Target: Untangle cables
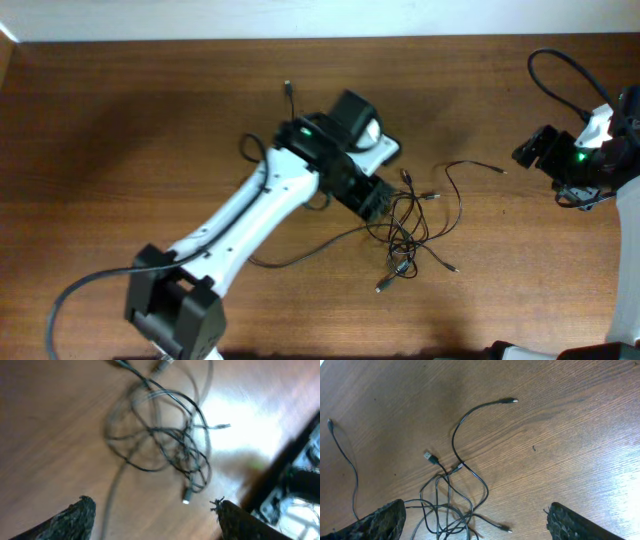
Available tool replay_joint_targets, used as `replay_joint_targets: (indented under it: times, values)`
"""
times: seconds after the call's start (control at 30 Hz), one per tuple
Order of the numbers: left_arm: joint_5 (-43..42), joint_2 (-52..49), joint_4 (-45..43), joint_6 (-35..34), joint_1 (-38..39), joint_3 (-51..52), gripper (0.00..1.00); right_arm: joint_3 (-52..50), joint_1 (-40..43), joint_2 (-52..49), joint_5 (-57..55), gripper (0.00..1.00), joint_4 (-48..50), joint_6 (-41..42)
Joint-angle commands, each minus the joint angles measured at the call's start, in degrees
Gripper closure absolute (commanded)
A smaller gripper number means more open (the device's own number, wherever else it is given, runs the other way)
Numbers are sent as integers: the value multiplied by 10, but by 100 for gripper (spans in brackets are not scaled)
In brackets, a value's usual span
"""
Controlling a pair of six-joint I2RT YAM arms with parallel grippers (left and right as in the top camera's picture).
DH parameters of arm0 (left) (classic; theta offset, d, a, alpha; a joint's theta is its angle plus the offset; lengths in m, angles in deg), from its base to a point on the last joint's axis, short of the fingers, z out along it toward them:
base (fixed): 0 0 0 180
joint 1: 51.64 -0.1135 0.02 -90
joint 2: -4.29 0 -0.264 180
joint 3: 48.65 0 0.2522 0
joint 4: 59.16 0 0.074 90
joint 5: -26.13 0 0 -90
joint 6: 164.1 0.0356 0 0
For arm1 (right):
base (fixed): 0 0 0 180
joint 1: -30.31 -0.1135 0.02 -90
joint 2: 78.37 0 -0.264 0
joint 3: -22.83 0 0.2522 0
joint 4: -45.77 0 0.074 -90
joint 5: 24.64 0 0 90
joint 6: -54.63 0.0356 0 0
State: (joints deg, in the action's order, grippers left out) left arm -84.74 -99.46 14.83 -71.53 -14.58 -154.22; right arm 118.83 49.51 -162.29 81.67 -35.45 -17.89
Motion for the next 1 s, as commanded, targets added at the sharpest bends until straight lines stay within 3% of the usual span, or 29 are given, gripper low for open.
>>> replay_joint_targets:
  times: [0.0,0.17,0.27,0.3,0.33,0.4,0.5,0.6,0.73,0.9,0.97]
  values:
    - [-23,-49,-2,-14,56,24,31,2,3,-1,-2,9,-1,-12]
    - [-23,-138,-7,-47,117,31,39,2,3,-1,-1,9,-4,-23]
    - [-23,-174,-28,-61,119,31,76,2,3,-1,-2,9,-5,-23]
    - [-18,-178,-30,-61,119,31,81,2,3,-1,-3,9,-5,-23]
    - [1,-177,-34,-61,115,26,100,2,3,-1,-3,9,-5,-23]
    - [2,-176,-5,-60,96,-29,100,2,3,-1,-3,9,-5,-33]
    - [2,-172,129,-20,49,-261,100,2,3,-1,9,9,-13,-38]
    - [1,-172,211,-8,4,-498,100,2,-1,-1,175,9,-10,-98]
    - [-39,-172,234,-8,-34,-603,100,2,-64,-1,247,9,30,-93]
    - [-114,-172,212,-19,-95,-676,100,2,-165,-1,215,10,119,28]
    - [-125,-172,186,-45,-112,-713,100,2,-186,-2,213,10,136,36]
